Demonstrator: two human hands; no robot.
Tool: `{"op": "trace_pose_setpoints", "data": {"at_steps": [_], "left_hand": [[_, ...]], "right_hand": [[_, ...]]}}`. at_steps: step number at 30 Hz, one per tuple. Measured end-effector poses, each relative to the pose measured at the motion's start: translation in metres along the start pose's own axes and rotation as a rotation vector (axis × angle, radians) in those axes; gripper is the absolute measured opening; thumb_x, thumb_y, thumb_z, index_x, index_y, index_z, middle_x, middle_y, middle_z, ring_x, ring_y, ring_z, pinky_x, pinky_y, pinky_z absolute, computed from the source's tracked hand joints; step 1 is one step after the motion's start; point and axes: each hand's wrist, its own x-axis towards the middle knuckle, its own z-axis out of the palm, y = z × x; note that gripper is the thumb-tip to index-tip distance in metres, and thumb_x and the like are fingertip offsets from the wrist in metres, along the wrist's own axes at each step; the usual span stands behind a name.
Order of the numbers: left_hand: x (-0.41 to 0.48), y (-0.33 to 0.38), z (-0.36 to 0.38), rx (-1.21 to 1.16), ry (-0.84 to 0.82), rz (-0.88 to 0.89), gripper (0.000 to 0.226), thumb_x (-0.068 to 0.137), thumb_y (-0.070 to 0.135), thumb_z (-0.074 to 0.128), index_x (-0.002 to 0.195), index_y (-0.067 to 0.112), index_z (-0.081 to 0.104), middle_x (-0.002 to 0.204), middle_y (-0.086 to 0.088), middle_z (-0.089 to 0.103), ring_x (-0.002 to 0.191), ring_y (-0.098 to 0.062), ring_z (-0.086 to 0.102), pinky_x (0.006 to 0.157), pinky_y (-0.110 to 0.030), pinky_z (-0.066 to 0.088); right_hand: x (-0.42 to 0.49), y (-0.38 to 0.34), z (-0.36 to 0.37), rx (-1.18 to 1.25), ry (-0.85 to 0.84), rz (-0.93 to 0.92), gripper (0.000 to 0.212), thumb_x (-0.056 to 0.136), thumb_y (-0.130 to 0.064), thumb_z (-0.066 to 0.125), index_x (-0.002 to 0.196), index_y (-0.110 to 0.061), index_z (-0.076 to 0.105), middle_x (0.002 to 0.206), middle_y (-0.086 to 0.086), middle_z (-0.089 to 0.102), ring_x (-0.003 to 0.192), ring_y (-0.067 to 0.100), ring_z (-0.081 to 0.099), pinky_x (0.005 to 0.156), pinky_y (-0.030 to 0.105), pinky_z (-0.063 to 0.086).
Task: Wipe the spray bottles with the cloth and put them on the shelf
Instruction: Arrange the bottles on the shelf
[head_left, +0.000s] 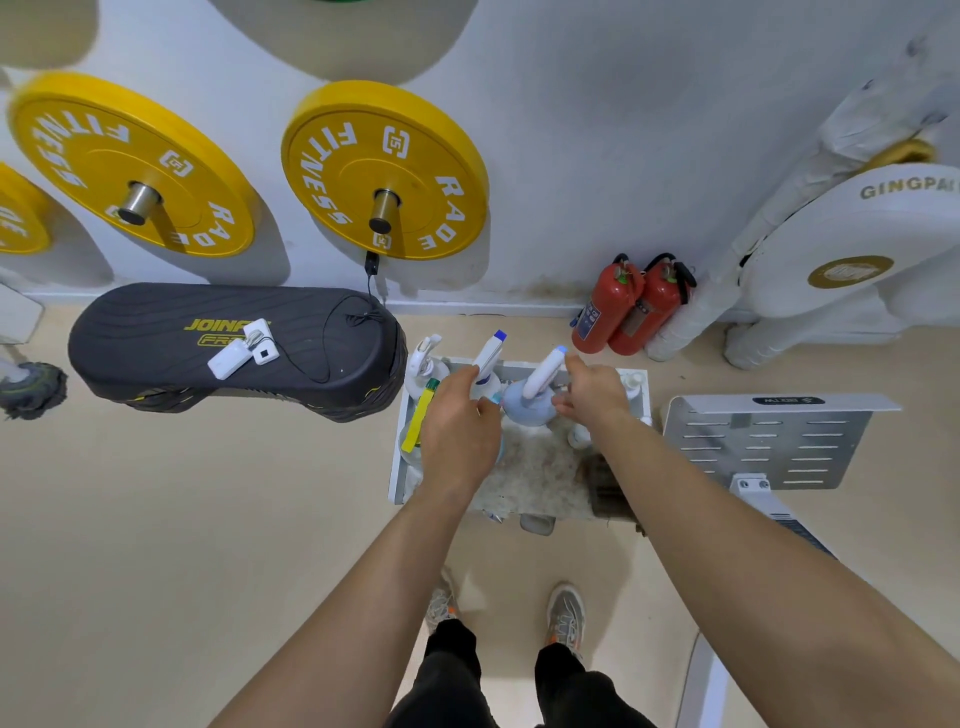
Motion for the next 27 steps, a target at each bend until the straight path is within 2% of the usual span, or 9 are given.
{"op": "trace_pose_setpoints", "data": {"at_steps": [1,3,6,9,11,13,16,19,27], "left_hand": [[-0.003,0.002,-0.001,-0.018,-0.008,-0.017,0.039,0.092,0.008,0.053,0.127,0.018,0.063,0.113,-0.002,0.069,0.095,-0.023,0.066,0.081,-0.036,0.052],[-0.01,0.009,0.0,-0.041,-0.028,-0.045,0.032,0.094,0.014,0.054,0.124,0.021,0.062,0.119,0.003,0.064,0.102,-0.019,0.062,0.087,-0.037,0.05],[-0.021,0.018,0.012,-0.058,-0.093,-0.026,0.027,0.095,0.015,0.053,0.12,0.021,0.062,0.117,0.006,0.062,0.101,-0.014,0.057,0.086,-0.031,0.044],[-0.032,0.022,0.035,-0.003,-0.164,0.042,0.025,0.093,0.01,0.055,0.116,0.015,0.062,0.11,0.001,0.064,0.095,-0.024,0.062,0.085,-0.037,0.05],[-0.035,0.024,0.053,0.066,-0.207,0.094,0.025,0.091,0.007,0.059,0.116,0.007,0.062,0.11,-0.006,0.066,0.098,-0.029,0.063,0.084,-0.034,0.048],[-0.033,0.03,0.071,0.17,-0.283,0.132,0.026,0.093,0.012,0.06,0.117,0.004,0.061,0.11,-0.01,0.068,0.102,-0.028,0.063,0.083,-0.029,0.044],[-0.022,0.043,0.096,0.303,-0.373,0.179,0.035,0.095,0.022,0.059,0.126,0.006,0.057,0.119,-0.008,0.066,0.108,-0.026,0.062,0.084,-0.029,0.045],[-0.002,0.055,0.118,0.43,-0.365,0.304,0.042,0.094,0.016,0.057,0.134,0.006,0.05,0.127,-0.012,0.059,0.107,-0.03,0.062,0.08,-0.033,0.046],[0.053,0.058,0.172,0.644,-0.41,0.294,0.055,0.091,0.01,0.059,0.142,0.014,0.042,0.129,-0.015,0.051,0.1,-0.037,0.063,0.068,-0.037,0.042]], "right_hand": [[-0.003,-0.001,-0.009,0.057,-0.002,-0.002,0.03,0.099,-0.024,0.06,0.121,-0.004,0.06,0.099,0.021,0.061,0.092,0.036,0.066,0.09,0.045,0.054],[-0.014,-0.005,-0.028,0.136,0.029,-0.039,0.019,0.101,-0.021,0.053,0.096,-0.004,0.059,0.088,0.016,0.055,0.072,0.03,0.061,0.076,0.042,0.052],[-0.017,0.006,-0.062,0.061,0.103,-0.089,0.021,0.1,-0.02,0.046,0.086,-0.012,0.058,0.084,0.01,0.059,0.074,0.028,0.06,0.066,0.04,0.049],[-0.019,0.018,-0.095,-0.019,0.234,-0.174,0.017,0.096,-0.021,0.046,0.083,-0.021,0.058,0.085,0.005,0.062,0.08,0.029,0.065,0.074,0.043,0.053],[-0.016,0.028,-0.115,-0.054,0.287,-0.146,0.008,0.09,-0.029,0.05,0.09,-0.025,0.057,0.09,0.002,0.062,0.092,0.033,0.068,0.086,0.05,0.058],[-0.004,0.04,-0.132,-0.087,0.268,-0.127,0.02,0.081,-0.039,0.05,0.096,-0.028,0.056,0.102,0.005,0.066,0.099,0.035,0.068,0.09,0.055,0.057],[0.01,0.046,-0.147,-0.278,0.219,-0.137,0.025,0.086,-0.033,0.054,0.11,-0.026,0.058,0.116,0.007,0.064,0.104,0.03,0.065,0.096,0.047,0.054],[0.022,0.043,-0.152,-0.494,0.121,-0.186,0.032,0.095,-0.021,0.055,0.127,-0.017,0.057,0.111,0.001,0.06,0.105,0.023,0.058,0.091,0.032,0.044],[0.073,0.038,-0.135,-0.831,-0.048,-0.421,0.053,0.089,-0.028,0.063,0.141,-0.025,0.052,0.136,0.009,0.049,0.114,0.028,0.059,0.095,0.041,0.049]]}}
